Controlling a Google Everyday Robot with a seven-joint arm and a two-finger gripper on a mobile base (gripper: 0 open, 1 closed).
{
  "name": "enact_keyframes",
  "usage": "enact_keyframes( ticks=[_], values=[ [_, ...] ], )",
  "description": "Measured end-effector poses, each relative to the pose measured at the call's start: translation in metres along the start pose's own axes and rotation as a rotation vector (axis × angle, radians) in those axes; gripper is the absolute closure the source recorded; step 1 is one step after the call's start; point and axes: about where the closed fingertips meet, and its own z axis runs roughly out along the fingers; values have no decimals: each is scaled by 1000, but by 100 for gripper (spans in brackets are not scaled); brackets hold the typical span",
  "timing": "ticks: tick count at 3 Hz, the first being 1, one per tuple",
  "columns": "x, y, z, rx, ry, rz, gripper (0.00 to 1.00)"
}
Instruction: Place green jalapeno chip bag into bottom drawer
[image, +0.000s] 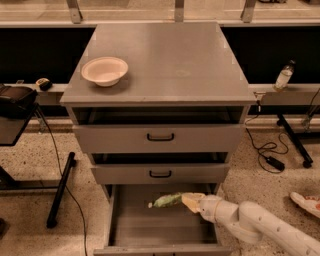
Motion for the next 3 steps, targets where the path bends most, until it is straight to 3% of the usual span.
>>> enact_keyframes(
  ticks=[1,2,3],
  values=[
    [34,-1,18,-17,-7,57,100],
    [36,-3,23,-27,-13,64,100],
    [51,-16,50,-73,-68,22,100]
  ],
)
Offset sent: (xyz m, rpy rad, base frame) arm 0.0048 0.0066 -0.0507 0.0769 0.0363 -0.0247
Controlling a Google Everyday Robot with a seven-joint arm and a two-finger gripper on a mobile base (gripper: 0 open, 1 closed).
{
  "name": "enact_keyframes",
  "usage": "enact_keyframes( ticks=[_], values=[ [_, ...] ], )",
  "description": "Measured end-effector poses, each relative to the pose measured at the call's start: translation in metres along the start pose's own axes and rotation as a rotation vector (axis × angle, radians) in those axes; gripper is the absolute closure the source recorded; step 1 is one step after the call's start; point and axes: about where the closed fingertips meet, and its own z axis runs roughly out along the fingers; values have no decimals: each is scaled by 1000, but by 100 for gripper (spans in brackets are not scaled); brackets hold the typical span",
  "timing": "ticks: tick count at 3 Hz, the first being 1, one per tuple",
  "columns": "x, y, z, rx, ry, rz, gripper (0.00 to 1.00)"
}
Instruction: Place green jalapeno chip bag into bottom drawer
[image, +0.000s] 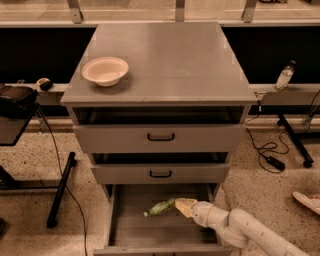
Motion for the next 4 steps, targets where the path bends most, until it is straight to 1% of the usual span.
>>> enact_keyframes(
  ticks=[1,2,3,4],
  values=[
    [42,-26,33,-26,-23,-110,100],
    [68,-38,52,-12,-20,-268,100],
    [85,-49,61,32,-43,-337,82],
    [87,-48,63,31,-44,-345,51]
  ],
)
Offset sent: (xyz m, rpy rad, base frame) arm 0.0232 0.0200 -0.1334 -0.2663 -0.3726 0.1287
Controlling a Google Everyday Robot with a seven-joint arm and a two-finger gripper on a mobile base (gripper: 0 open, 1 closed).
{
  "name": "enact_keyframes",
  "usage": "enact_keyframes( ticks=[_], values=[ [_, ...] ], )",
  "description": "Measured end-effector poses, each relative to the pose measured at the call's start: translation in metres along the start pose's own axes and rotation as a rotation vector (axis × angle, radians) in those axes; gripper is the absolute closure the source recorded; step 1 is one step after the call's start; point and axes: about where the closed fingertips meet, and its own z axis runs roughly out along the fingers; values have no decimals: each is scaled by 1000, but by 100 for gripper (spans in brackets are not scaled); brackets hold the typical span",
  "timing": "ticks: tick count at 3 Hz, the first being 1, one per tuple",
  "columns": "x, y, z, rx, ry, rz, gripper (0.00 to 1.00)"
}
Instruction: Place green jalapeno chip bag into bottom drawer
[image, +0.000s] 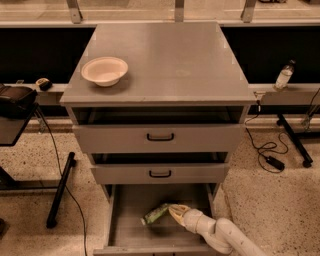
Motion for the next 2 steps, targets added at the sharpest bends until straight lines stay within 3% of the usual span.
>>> enact_keyframes(
  ticks=[2],
  values=[
    [-7,1,-9,-19,15,-18,4]
  ],
)
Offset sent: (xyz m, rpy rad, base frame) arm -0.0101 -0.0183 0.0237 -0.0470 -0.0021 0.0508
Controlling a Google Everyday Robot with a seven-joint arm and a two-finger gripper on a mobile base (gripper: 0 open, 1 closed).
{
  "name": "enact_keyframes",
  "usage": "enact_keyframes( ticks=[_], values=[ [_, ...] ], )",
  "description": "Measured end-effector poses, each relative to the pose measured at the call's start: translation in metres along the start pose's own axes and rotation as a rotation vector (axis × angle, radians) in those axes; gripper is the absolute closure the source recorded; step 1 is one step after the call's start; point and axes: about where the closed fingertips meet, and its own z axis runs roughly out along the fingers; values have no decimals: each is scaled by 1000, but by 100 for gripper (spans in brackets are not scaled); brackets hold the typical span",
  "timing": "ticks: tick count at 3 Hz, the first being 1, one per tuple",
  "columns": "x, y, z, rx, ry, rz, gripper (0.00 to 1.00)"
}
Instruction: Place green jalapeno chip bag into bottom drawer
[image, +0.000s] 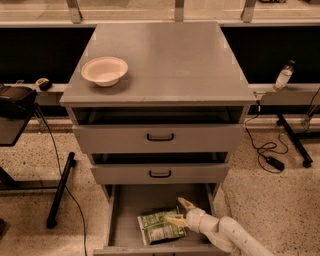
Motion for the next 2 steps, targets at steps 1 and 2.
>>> enact_keyframes(
  ticks=[1,2],
  values=[
    [-9,8,-26,-78,81,-62,0],
    [-24,-1,-71,-86,42,-63,0]
  ],
)
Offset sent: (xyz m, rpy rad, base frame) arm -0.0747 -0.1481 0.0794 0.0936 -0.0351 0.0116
